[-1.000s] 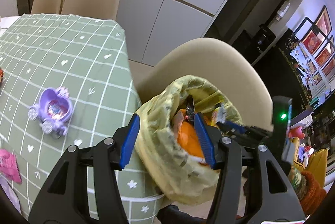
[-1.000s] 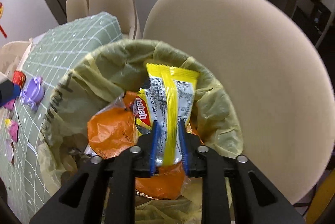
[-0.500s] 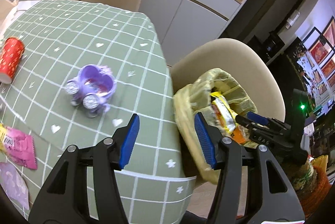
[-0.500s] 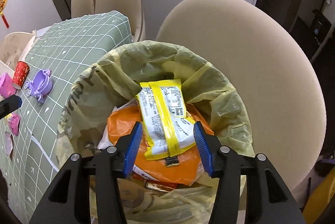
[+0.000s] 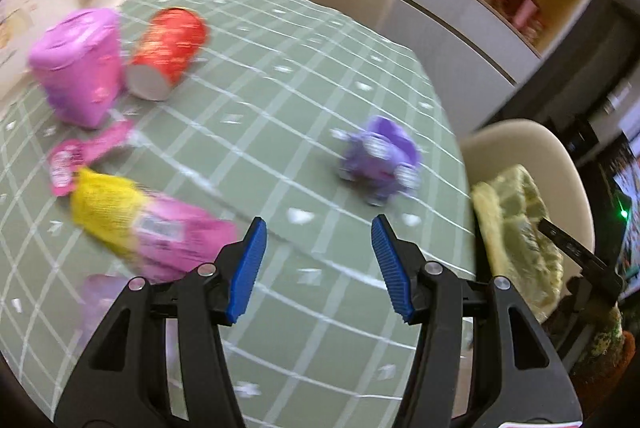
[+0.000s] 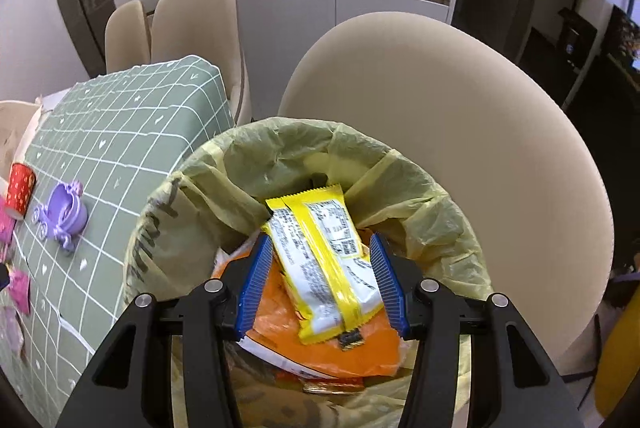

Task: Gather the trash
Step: 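Move the left gripper back to the table toward the pink lollipop wrapper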

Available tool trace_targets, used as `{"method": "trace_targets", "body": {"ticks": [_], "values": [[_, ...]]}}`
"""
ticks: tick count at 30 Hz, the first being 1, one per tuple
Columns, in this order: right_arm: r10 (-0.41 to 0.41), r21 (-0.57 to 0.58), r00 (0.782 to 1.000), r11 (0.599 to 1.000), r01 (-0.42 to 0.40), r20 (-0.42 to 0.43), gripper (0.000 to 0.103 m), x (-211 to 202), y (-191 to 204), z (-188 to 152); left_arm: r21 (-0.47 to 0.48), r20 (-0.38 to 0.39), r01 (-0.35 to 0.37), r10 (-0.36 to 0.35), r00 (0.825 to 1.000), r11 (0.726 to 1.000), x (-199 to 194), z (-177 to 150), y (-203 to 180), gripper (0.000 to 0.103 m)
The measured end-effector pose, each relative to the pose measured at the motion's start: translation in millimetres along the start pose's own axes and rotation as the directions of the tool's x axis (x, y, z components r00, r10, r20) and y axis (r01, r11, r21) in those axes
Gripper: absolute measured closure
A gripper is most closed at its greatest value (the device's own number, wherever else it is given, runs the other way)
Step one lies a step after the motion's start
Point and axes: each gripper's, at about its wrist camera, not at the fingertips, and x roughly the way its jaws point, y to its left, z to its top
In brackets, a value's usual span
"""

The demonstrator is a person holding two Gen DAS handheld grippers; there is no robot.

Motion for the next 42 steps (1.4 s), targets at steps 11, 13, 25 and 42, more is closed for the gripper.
{"method": "trace_targets", "body": {"ticks": [11, 13, 25, 42], "values": [[-0.023, 0.028, 1.0, 0.999, 0.023, -0.009, 0.055, 2.7, 10.2, -7.6, -0.174, 0.107, -0.264, 0.284, 0.953, 0.949, -12.8, 13.5, 99.7, 0.051], [-0.028, 0.035, 1.0, 0.999, 0.029, -0.01, 0.055, 2.9, 8.7, -8.1, -0.179, 0.098, -0.303, 0.323, 0.941, 0.936, -6.7, 17.7, 115.1, 0.051], [-0.074, 0.055, 0.997, 0.996, 0.075, -0.024, 0.055, 10.4, 9.8, -5.5, -0.135, 0.068, -0.297, 0.308, 0.949, 0.945, 24.2, 44.8, 134.4, 0.051], [-0.062, 0.025, 0.998, 0.998, 0.062, 0.022, 0.055, -12.4, 29.6, -0.8, 0.189, 0.054, -0.104, 0.096, 0.994, 0.976, 10.9, 49.9, 145.9, 0.051]]}}
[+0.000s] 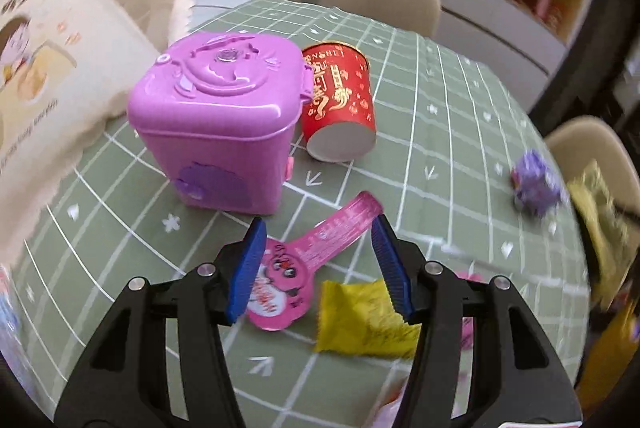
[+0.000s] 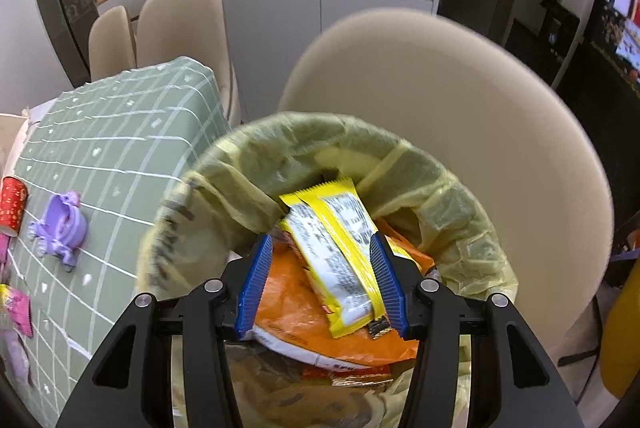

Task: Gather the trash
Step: 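Move the left gripper back to the table toward the pink lollipop wrapper, then grasp the pink lollipop wrapper with the left gripper while the right grasps the red paper cup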

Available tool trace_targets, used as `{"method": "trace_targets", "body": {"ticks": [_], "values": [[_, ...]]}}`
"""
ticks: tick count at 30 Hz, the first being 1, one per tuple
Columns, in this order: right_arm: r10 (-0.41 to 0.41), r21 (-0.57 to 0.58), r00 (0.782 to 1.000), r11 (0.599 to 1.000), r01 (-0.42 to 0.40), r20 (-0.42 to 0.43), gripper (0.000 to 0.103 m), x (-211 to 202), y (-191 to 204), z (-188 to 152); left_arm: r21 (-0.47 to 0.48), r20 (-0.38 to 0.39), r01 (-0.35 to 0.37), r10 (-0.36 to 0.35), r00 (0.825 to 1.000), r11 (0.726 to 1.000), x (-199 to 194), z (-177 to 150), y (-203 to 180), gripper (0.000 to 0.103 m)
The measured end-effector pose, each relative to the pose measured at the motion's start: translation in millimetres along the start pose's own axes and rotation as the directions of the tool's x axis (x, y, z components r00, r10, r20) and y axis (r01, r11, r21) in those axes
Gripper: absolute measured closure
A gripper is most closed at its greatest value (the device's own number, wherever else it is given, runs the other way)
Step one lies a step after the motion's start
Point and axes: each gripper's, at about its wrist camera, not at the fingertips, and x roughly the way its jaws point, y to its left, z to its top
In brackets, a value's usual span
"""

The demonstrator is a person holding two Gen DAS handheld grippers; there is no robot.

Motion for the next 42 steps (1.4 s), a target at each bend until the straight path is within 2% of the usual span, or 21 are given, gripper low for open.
{"method": "trace_targets", "body": {"ticks": [5, 10, 13, 16, 18, 22, 25, 29, 32, 36, 42], "values": [[-0.01, 0.017, 0.999, 1.0, 0.009, 0.053, 0.055, -23.3, 26.6, 9.3, 0.069, -0.049, 0.059, -0.056, 0.997, 0.996, 9.6, -2.4, 4.4, 0.051], [0.027, 0.004, 0.996, 1.0, -0.027, 0.09, 0.055, -41.2, 71.8, 23.5, 0.159, -0.061, 0.102, -0.093, 0.994, 0.982, 15.5, -0.9, 0.4, 0.051], [0.09, -0.016, 0.992, 0.996, -0.089, 0.094, 0.055, -44.4, 111.8, 31.8, 0.154, -0.114, 0.12, -0.103, 0.988, 0.981, 27.8, 1.6, 7.4, 0.051], [0.181, -0.06, 0.981, 0.983, -0.176, 0.077, 0.055, -38.0, 173.7, 37.4, 0.154, -0.105, 0.131, -0.116, 0.988, 0.979, 26.9, 1.7, 14.7, 0.055], [0.226, -0.094, 0.973, 0.971, -0.22, 0.057, 0.055, -31.6, 211.7, 35.2, 0.136, -0.094, 0.135, -0.123, 0.988, 0.982, 23.6, 0.8, 19.4, 0.084], [0.333, -0.155, 0.943, 0.931, -0.329, -0.002, 0.055, -17.1, 296.9, 27.8, 0.016, -0.082, 0.146, -0.144, 0.986, 0.989, 11.7, -5.4, 42.1, 0.085], [0.414, -0.201, 0.91, 0.888, -0.412, -0.038, 0.055, -11.0, 359.9, 18.2, -0.053, -0.065, 0.147, -0.151, 0.986, 0.988, 0.9, -11.8, 56.7, 0.085], [0.462, -0.249, 0.885, 0.851, -0.461, -0.059, 0.055, -3.6, 415.8, 12.9, -0.127, -0.037, 0.162, -0.167, 0.985, 0.979, -10.6, -19.4, 70.2, 0.085], [0.468, -0.224, 0.88, 0.852, -0.474, -0.081, 0.055, 9.6, 436.5, 14.1, -0.147, -0.032, 0.168, -0.174, 0.984, 0.975, -14.2, -21.9, 73.5, 0.085], [0.497, -0.147, 0.858, 0.846, -0.512, -0.132, 0.055, 30.2, 448.2, 14.5, -0.167, -0.022, 0.177, -0.184, 0.983, 0.97, -17.0, -21.8, 78.5, 0.085], [0.521, -0.189, 0.843, 0.822, -0.537, -0.13, 0.055, 35.0, 463.7, 13.2, -0.182, -0.012, 0.181, -0.186, 0.982, 0.967, -17.9, -17.7, 85.8, 0.085]]}}
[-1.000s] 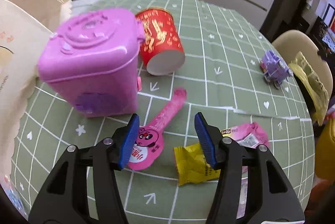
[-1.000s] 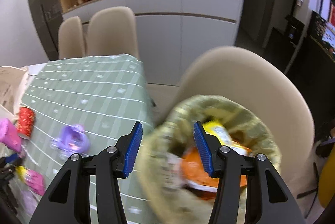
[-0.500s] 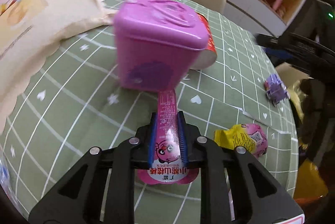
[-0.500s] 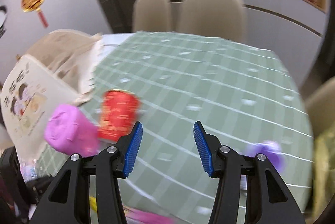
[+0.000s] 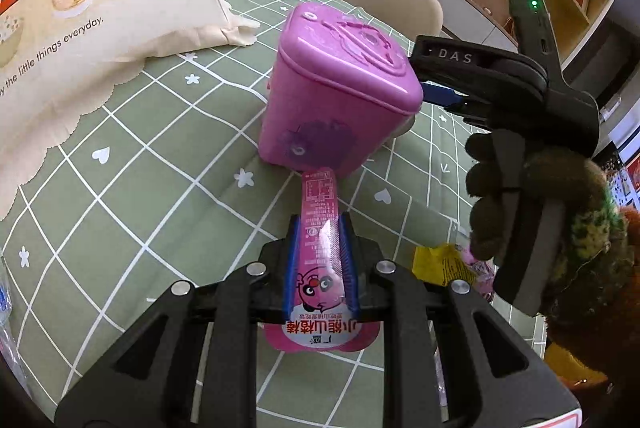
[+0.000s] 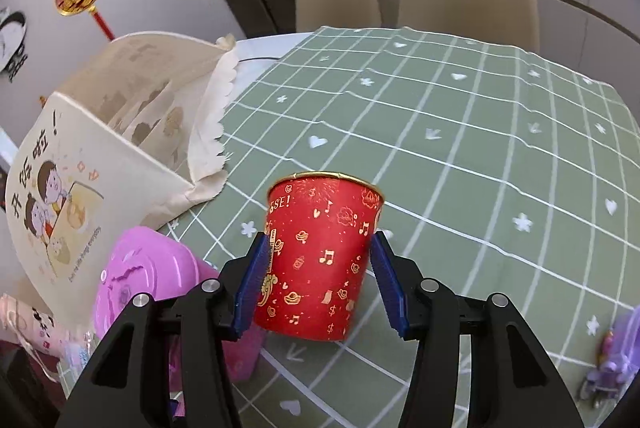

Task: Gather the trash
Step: 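Grasp the pink lollipop wrapper with the left gripper while the right grasps the red paper cup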

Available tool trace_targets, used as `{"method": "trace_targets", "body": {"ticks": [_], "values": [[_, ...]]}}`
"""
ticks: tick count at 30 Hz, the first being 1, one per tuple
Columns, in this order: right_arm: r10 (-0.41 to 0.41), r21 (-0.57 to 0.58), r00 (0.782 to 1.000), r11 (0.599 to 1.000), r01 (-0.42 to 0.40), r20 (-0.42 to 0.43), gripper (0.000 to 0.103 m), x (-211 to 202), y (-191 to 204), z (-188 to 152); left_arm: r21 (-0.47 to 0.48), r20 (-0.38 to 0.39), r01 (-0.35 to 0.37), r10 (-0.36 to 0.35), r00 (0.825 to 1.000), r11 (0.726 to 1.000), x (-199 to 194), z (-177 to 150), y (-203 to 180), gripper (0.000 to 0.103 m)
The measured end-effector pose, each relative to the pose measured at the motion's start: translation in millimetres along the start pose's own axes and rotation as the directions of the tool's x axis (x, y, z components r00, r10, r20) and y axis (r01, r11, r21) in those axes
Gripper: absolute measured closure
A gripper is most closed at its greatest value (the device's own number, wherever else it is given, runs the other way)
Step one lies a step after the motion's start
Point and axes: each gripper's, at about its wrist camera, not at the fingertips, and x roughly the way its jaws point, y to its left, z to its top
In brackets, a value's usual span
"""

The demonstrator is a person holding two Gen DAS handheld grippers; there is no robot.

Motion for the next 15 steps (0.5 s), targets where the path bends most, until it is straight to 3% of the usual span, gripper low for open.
{"method": "trace_targets", "body": {"ticks": [10, 13, 15], "values": [[0.004, -0.066, 0.997, 0.998, -0.009, -0.078, 0.056, -16.0, -14.7, -3.8, 0.024, 0.006, 0.006, -0.006, 1.0, 1.0, -3.9, 1.1, -22.2, 0.085], [-0.056, -0.116, 0.996, 0.992, 0.048, -0.074, 0.056, -30.7, -16.7, -9.2, 0.037, 0.002, 0.003, -0.003, 1.0, 0.999, -3.7, 3.7, -33.1, 0.085], [-0.107, -0.154, 0.992, 0.983, 0.096, -0.064, 0.081, -43.6, -20.3, -15.5, 0.043, 0.002, -0.005, 0.005, 1.0, 0.999, -5.2, 5.4, -40.3, 0.085]]}}
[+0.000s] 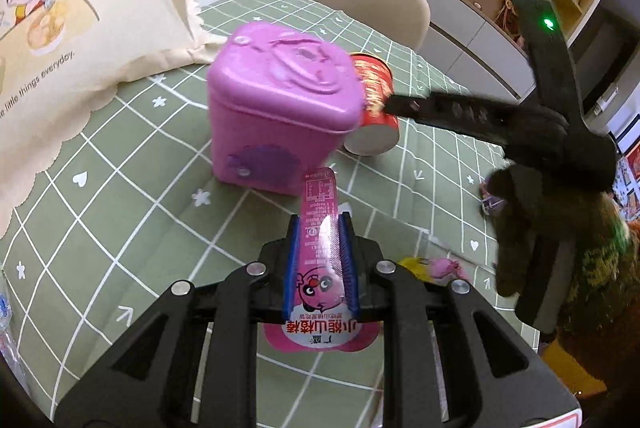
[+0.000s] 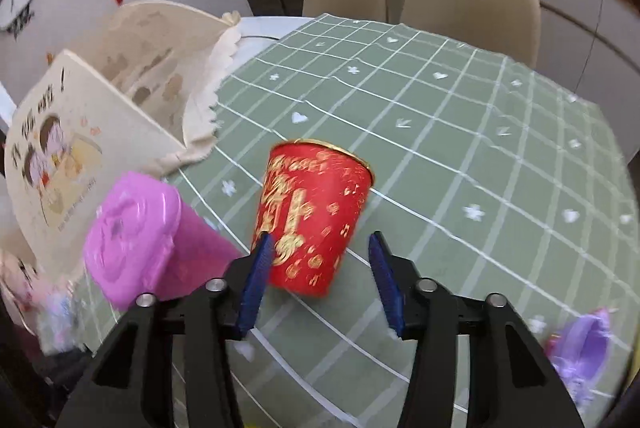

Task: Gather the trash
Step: 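Grasp the pink lollipop wrapper with the left gripper while the right grasps the red paper cup, then carry the pink lollipop wrapper and red paper cup over the trash bin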

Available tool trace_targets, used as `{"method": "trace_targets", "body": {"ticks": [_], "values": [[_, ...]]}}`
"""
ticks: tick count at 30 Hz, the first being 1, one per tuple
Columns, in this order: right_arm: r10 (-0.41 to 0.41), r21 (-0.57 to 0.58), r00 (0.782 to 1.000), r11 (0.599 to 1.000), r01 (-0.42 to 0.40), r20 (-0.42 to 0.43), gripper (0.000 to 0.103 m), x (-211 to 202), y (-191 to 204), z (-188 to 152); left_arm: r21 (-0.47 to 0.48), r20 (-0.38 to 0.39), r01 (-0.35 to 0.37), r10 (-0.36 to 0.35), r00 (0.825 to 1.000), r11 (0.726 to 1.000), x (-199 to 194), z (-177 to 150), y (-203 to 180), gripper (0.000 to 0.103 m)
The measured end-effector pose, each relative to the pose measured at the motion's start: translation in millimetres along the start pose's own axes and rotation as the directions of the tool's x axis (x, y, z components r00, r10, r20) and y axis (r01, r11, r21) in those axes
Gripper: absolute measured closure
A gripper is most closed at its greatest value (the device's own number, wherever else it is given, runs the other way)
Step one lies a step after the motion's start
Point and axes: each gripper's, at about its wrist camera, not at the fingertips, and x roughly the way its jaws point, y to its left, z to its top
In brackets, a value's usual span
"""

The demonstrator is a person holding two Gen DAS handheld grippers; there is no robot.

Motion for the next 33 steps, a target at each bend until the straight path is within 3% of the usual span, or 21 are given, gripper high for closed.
{"method": "trace_targets", "body": {"ticks": [2, 4, 7, 8, 10, 11, 16, 17, 25, 28, 31, 32, 33], "values": [[-0.043, -0.029, 0.999, 0.999, 0.042, -0.013, 0.09, -12.6, -11.1, -12.4, 0.008, 0.005, 0.001, -0.001, 1.0, 1.0, -3.2, 3.9, -9.8, 0.085], [-0.055, -0.038, 0.998, 0.998, 0.054, -0.014, 0.09, -23.6, -24.1, -23.1, 0.027, 0.01, 0.001, -0.001, 1.0, 1.0, -6.4, 5.5, -22.4, 0.085], [0.054, 0.031, 0.998, 0.998, -0.053, -0.015, 0.09, -42.7, -47.2, -34.5, 0.045, 0.019, -0.005, 0.004, 1.0, 0.999, -10.9, 5.0, -41.3, 0.085], [0.052, 0.044, 0.999, 0.998, -0.051, -0.001, 0.088, -48.4, -50.8, -35.0, 0.038, 0.018, -0.004, 0.003, 1.0, 0.999, -12.1, 4.5, -45.6, 0.085], [0.042, 0.077, 0.999, 0.996, -0.044, 0.024, 0.071, -54.7, -56.9, -32.0, 0.023, 0.011, -0.003, 0.003, 1.0, 1.0, -11.6, 4.4, -49.0, 0.085], [0.021, 0.106, 0.999, 0.994, -0.023, 0.027, 0.055, -54.1, -61.2, -29.7, 0.021, 0.005, -0.004, 0.004, 1.0, 1.0, -10.9, 3.7, -51.0, 0.085], [-0.106, 0.253, 0.994, 0.961, 0.107, -0.019, 0.052, -25.5, -82.0, -27.9, 0.018, 0.002, -0.01, 0.01, 1.0, 1.0, -10.3, 2.9, -55.2, 0.085], [-0.086, 0.26, 0.996, 0.962, 0.084, -0.002, 0.049, -20.7, -83.4, -27.6, 0.018, 0.002, -0.012, 0.012, 1.0, 1.0, -9.6, 2.7, -55.0, 0.085], [-0.119, 0.142, 0.993, 0.983, 0.116, 0.012, 0.044, -0.2, -63.2, -14.5, 0.022, -0.016, -0.013, 0.014, 1.0, 1.0, 8.1, 7.8, -45.0, 0.085], [-0.113, 0.051, 0.994, 0.992, 0.113, 0.007, 0.05, -4.0, -54.4, -12.9, 0.016, -0.016, -0.008, 0.009, 1.0, 1.0, 12.6, 10.0, -43.0, 0.085], [-0.097, 0.012, 0.995, 0.995, 0.096, 0.023, 0.065, -19.8, -52.3, -15.7, 0.02, -0.008, -0.011, 0.011, 1.0, 1.0, 11.3, 10.6, -45.6, 0.085], [-0.098, 0.009, 0.994, 0.995, 0.098, 0.038, 0.086, -27.1, -53.5, -16.2, 0.022, -0.005, -0.012, 0.012, 1.0, 1.0, 9.7, 11.1, -47.3, 0.085], [-0.1, 0.01, 0.994, 0.995, 0.099, 0.048, 0.095, -34.2, -55.4, -16.6, 0.028, 0.002, -0.014, 0.014, 1.0, 1.0, 6.1, 12.2, -51.5, 0.085]]}}
